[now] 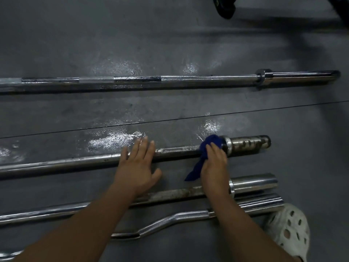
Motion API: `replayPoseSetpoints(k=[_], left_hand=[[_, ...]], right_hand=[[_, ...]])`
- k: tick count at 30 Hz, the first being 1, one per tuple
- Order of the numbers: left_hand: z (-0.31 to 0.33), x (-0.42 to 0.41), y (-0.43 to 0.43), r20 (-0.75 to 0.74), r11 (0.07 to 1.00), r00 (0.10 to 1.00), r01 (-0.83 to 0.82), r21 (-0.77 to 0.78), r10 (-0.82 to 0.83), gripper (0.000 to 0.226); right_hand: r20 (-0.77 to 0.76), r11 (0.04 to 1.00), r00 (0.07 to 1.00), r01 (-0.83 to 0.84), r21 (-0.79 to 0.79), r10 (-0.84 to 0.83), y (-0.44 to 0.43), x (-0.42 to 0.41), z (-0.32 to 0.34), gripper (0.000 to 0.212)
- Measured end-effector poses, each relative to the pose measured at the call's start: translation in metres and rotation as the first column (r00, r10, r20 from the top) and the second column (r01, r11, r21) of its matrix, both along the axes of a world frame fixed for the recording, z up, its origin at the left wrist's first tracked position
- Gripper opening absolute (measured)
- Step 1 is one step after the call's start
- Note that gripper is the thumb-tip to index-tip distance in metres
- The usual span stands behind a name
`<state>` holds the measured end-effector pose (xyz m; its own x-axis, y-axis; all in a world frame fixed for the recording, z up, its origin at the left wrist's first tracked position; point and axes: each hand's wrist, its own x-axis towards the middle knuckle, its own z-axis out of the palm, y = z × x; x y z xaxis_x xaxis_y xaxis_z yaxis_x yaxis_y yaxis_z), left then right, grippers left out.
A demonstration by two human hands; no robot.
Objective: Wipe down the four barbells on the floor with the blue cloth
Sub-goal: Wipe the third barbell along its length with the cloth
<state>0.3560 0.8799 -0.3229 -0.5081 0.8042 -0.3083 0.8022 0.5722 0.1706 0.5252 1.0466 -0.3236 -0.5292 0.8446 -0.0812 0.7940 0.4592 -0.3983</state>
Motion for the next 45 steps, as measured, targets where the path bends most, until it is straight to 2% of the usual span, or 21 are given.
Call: replayPoseSetpoints(k=[2,3,7,9,10,12,14,15,16,18,20,22,24,27,30,32,36,38,41,43,45], left_hand=[[-0.004,-0.002,-0.009,-0.066,0.999,0.997,0.043,0.018,-0.042,0.091],[-0.007,-0.001,-0.012,-0.079,0.998,0.995,0.054,0.016,-0.052,0.091],[-0.007,-0.004,-0.005,-0.051,1.0,0.998,0.026,0.016,-0.025,0.091],[-0.007,-0.006,-0.004,-0.055,1.0,0.998,0.024,0.007,-0.023,0.092],[-0.007,-0.007,-0.004,-0.054,1.0,0.998,0.025,0.007,-0.024,0.092],[-0.008,-0.01,-0.003,-0.054,1.0,0.998,0.023,0.011,-0.022,0.092],[-0.009,-0.012,-0.001,-0.057,1.0,0.998,0.016,0.009,-0.016,0.093],[-0.01,-0.012,0.001,-0.057,1.0,0.998,0.01,0.006,-0.01,0.093],[-0.011,-0.011,0.002,-0.055,1.0,0.998,0.004,0.003,-0.004,0.094],[-0.011,-0.013,0.004,-0.054,1.0,0.999,-0.004,0.007,0.004,0.094],[-0.01,-0.016,0.006,-0.048,1.0,0.999,-0.006,-0.005,0.006,0.095],[-0.008,-0.016,0.007,-0.063,1.0,0.998,-0.001,0.004,0.001,0.094],[-0.008,-0.009,0.007,-0.073,0.999,0.997,0.026,0.021,-0.025,0.094],[-0.009,0.0,0.01,-0.059,0.999,0.998,0.018,0.043,-0.015,0.094],[-0.008,0.0,0.012,-0.056,1.0,0.998,0.005,0.016,-0.004,0.093],[-0.007,-0.003,0.012,-0.055,1.0,0.998,0.01,0.01,-0.01,0.093],[-0.009,-0.004,0.013,-0.048,1.0,0.999,0.005,0.011,-0.004,0.094],[-0.01,-0.004,0.014,-0.056,0.999,0.998,0.019,0.026,-0.018,0.091],[-0.009,-0.009,0.017,-0.029,0.999,0.999,0.019,0.042,-0.018,0.09],[-0.008,-0.011,0.018,-0.02,0.999,1.0,0.012,0.029,-0.011,0.096],[-0.009,-0.012,0.017,-0.034,0.999,0.999,0.021,0.032,-0.02,0.098]], right_hand=[[-0.009,0.992,0.992,0.126,-0.004,-0.126,0.003,-0.014,-0.005,0.051],[-0.024,0.994,0.993,0.111,0.002,-0.111,-0.005,-0.029,-0.006,0.049],[-0.046,0.944,0.943,-0.33,-0.006,0.33,-0.042,-0.075,-0.004,0.046],[-0.026,0.895,0.895,-0.443,0.053,0.445,-0.019,-0.07,0.001,0.043],[-0.024,0.91,0.912,-0.407,0.075,0.41,-0.003,-0.059,-0.001,0.042],[-0.037,0.99,0.991,-0.127,0.063,0.129,0.02,-0.034,-0.001,0.041],[-0.046,0.989,0.988,0.146,0.015,-0.146,0.015,-0.027,0.004,0.039],[-0.049,0.985,0.984,0.17,0.006,-0.17,0.005,-0.036,0.005,0.037],[-0.057,0.995,0.994,0.097,-0.018,-0.098,-0.007,-0.049,0.006,0.036],[-0.149,0.973,0.969,-0.213,-0.089,0.199,-0.024,-0.075,0.011,0.039],[-0.276,0.929,0.92,-0.33,-0.165,0.278,-0.02,-0.088,0.022,0.046],[-0.365,0.977,0.931,-0.096,-0.189,0.021,0.004,-0.081,0.03,0.049],[-0.277,0.983,0.951,0.096,-0.159,-0.138,0.025,-0.062,0.028,0.043],[0.026,0.999,0.999,0.037,-0.03,-0.036,0.027,-0.043,0.014,0.038],[0.174,0.996,0.981,-0.084,-0.035,0.088,0.009,-0.038,0.004,0.065],[0.131,0.993,0.985,-0.117,0.026,0.112,0.019,-0.036,-0.001,0.053],[-0.077,0.995,0.996,0.05,0.084,-0.044,0.018,-0.046,-0.002,0.034],[-0.074,0.983,0.982,-0.166,0.079,0.172,-0.02,-0.074,0.0,0.03],[-0.047,0.885,0.884,-0.463,0.05,0.465,-0.039,-0.088,0.005,0.033],[-0.026,0.917,0.923,-0.377,0.129,0.383,-0.004,-0.072,0.003,0.031],[-0.017,0.978,0.992,-0.122,0.17,0.127,0.033,-0.045,0.003,0.03]])
